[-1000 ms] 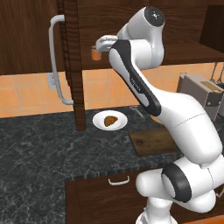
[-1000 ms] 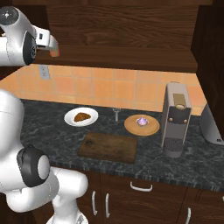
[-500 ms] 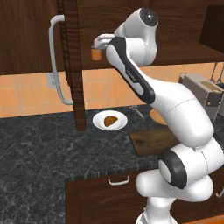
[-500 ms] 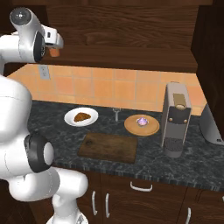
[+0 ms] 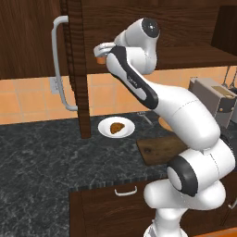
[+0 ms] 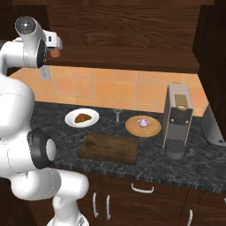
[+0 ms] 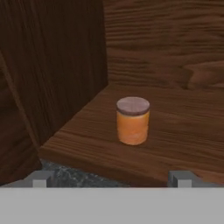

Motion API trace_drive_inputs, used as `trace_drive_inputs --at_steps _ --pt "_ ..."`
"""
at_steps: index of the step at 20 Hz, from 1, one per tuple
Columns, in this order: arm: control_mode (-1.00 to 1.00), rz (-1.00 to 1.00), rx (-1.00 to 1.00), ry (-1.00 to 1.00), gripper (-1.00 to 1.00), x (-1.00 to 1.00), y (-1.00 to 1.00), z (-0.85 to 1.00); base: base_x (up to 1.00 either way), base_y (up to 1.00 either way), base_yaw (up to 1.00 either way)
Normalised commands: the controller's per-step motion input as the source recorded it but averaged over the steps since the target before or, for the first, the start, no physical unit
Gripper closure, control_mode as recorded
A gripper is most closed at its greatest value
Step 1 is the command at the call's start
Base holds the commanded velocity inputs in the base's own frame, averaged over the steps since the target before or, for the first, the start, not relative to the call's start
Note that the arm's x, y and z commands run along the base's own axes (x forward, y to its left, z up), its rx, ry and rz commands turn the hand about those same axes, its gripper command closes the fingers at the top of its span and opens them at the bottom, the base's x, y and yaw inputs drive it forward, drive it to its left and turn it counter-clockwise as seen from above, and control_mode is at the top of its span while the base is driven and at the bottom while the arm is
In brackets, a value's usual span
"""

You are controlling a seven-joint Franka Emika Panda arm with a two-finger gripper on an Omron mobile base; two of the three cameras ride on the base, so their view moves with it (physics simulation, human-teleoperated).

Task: From the different types of pastries on the counter, select a croissant and place it on the cutting board. Then retrieve a jar of jam from the cabinet and place it alongside the croissant on the cutting board.

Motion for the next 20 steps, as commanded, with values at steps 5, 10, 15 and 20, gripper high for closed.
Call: trace_drive_inputs --at_steps 5,10,15,20 --pt "-1.00 -0.03 -0.13 -0.01 -1.00 0.29 -0.16 0.05 0.00 0.00 0.00" --pt "-1.00 -0.07 0.00 0.00 -1.00 0.05 0.04 0.08 0.00 0.00 0.00" --pt "-1.00 -0.04 0.00 0.00 -1.00 0.06 0.07 0.00 0.00 0.00 0.00" --pt "-1.00 -0.04 0.00 0.02 -1.00 0.24 0.02 -0.14 0.00 0.00 0.00"
